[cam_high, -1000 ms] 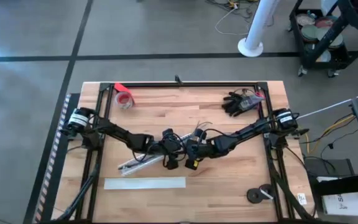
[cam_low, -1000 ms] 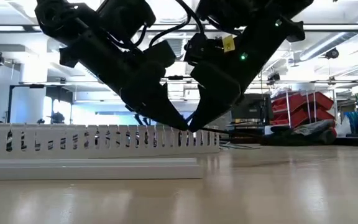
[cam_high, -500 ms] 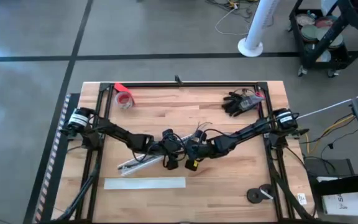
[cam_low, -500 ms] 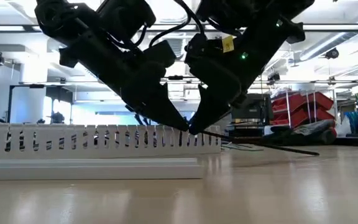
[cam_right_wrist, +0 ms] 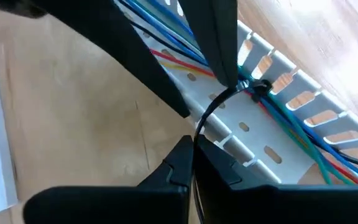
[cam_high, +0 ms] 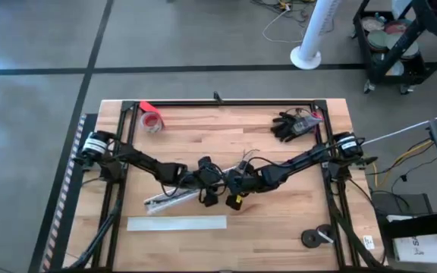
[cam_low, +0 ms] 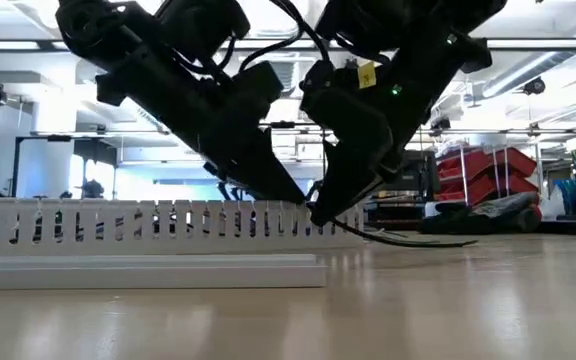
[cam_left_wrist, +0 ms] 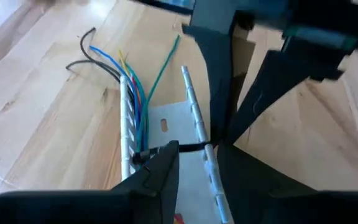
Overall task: Ziptie cables
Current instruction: Put the zip-tied cables in the cable duct
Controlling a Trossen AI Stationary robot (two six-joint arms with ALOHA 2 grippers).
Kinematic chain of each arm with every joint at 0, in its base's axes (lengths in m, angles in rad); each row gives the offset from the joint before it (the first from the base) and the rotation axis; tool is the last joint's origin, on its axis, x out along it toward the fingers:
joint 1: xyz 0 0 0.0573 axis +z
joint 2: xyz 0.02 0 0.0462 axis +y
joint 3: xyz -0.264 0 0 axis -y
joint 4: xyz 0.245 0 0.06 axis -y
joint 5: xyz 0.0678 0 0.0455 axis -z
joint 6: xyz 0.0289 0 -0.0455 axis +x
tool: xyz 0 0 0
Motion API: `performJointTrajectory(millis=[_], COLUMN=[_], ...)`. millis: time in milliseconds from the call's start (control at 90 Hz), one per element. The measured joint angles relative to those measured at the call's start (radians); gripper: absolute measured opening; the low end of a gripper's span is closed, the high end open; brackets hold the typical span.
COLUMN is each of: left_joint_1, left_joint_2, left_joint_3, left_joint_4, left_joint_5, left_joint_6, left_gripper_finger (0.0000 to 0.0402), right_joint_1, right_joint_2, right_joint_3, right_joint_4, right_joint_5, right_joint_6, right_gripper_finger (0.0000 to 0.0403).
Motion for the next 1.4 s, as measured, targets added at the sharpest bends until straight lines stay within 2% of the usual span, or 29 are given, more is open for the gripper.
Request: performJointTrajectory(millis=[200,400,833,1400], left_joint_1=[0.000,0.000,0.000,0.002], left_joint_2=[-0.016,-0.001,0.021,0.048], left_joint_3=[0.000,0.000,0.000,0.000], left_joint_4=[0.004,0.022,0.002,0.060], left_joint_5=[-0.006,-0.110,-0.074,-0.075], left_joint_6=[0.000,-0.025,-0.001,-0.004], left_gripper_finger=[0.0098,0.0098,0.0098,0.0098], right_joint_1=[-0.004,-0.006,-0.006,-0.006], right_joint_2=[0.000,0.000,0.000,0.000], right_joint_3=[0.000,0.000,-0.001,-0.001], right_joint_4=[0.000,0.000,-0.004,-0.044], right_joint_5=[0.003,0.000,0.000,-0.019], right_joint_6=[0.000,-0.002,-0.009,-0.005], right_gripper_finger=[0.0000,0.0000,0.0000,0.0000])
